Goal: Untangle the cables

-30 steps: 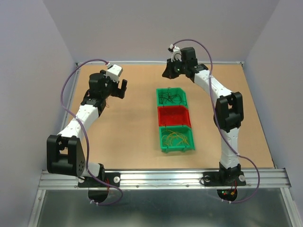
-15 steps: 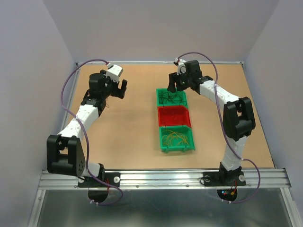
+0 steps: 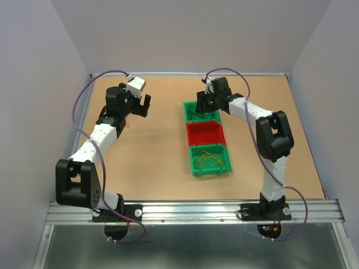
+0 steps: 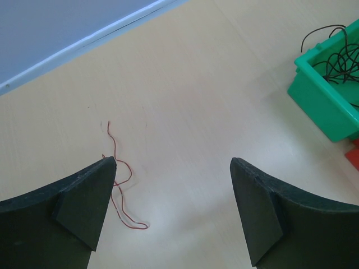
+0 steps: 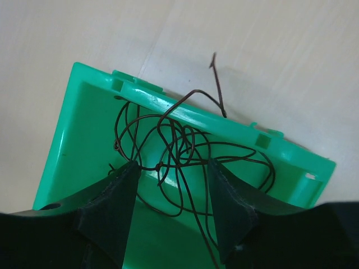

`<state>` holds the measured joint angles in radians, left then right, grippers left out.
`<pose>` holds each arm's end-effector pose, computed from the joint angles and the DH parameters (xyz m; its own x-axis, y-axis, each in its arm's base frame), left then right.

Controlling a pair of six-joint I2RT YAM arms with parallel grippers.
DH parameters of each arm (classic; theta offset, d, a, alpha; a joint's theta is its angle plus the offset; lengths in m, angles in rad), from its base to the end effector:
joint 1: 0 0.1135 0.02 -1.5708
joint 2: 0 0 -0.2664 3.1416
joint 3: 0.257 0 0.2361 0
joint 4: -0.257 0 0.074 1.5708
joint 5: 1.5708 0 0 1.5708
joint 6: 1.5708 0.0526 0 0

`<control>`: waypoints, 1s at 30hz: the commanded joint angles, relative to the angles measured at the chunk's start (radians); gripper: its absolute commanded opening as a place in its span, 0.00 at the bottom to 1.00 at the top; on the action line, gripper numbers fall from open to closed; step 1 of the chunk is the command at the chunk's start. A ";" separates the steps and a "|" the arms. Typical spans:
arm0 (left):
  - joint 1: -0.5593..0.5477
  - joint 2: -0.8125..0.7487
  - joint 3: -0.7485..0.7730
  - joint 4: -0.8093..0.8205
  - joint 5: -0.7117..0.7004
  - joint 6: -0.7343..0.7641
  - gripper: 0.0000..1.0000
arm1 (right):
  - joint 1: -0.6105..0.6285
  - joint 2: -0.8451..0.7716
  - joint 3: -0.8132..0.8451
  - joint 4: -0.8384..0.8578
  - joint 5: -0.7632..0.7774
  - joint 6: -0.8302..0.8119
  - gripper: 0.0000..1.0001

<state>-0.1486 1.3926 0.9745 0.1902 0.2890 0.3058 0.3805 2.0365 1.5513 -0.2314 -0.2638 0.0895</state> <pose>0.3212 -0.0632 0.3097 -0.0877 0.3049 -0.9483 0.4644 0.8547 0.2319 0.4254 0.1849 0.2162 -0.6558 -0.1694 -0.7357 -0.4844 0.8419 0.2380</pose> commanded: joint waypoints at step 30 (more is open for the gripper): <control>0.003 -0.004 -0.005 0.037 0.022 0.012 0.95 | 0.066 -0.070 -0.207 0.630 0.178 0.165 0.04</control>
<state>-0.1486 1.3926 0.9745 0.1902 0.3061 0.3065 0.4397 2.0598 1.3788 0.2573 -0.0589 0.2604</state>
